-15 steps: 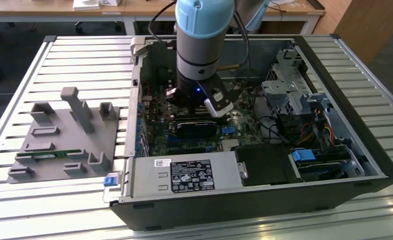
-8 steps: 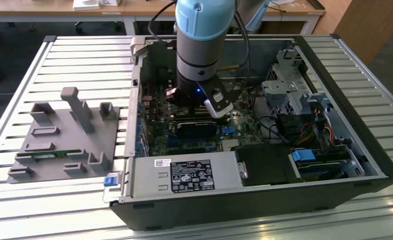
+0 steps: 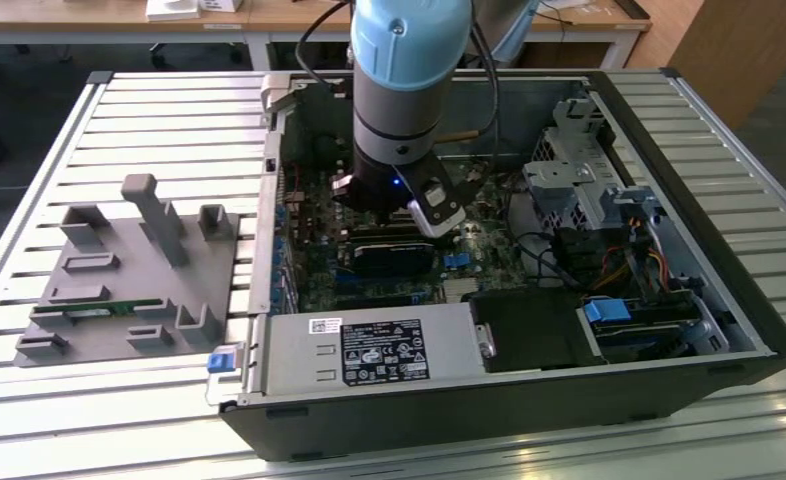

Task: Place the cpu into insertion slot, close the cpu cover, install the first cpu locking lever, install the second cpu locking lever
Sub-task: 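Install the second cpu locking lever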

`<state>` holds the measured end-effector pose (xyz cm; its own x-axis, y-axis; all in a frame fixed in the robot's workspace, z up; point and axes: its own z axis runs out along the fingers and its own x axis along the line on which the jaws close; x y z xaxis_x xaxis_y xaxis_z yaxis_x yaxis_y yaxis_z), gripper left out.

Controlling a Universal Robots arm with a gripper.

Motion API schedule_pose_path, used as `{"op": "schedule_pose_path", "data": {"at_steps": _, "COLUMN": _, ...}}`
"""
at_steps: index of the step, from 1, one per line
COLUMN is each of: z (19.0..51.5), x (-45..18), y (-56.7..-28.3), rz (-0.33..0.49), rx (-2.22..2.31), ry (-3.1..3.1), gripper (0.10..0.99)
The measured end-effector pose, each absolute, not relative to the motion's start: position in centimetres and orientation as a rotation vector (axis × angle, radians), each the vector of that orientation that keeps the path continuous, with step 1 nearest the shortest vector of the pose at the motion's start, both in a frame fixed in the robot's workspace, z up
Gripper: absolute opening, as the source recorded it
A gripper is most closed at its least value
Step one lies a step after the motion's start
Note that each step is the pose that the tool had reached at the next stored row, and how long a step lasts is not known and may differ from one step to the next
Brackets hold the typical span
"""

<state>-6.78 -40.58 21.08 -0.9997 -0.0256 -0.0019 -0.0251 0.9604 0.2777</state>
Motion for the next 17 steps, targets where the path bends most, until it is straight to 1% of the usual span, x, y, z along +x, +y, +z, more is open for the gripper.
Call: {"op": "schedule_pose_path", "data": {"at_steps": 17, "z": 20.49, "x": -6.80, "y": -40.74, "rz": -0.458, "rx": 0.040, "ry": -3.106, "gripper": 0.106}}
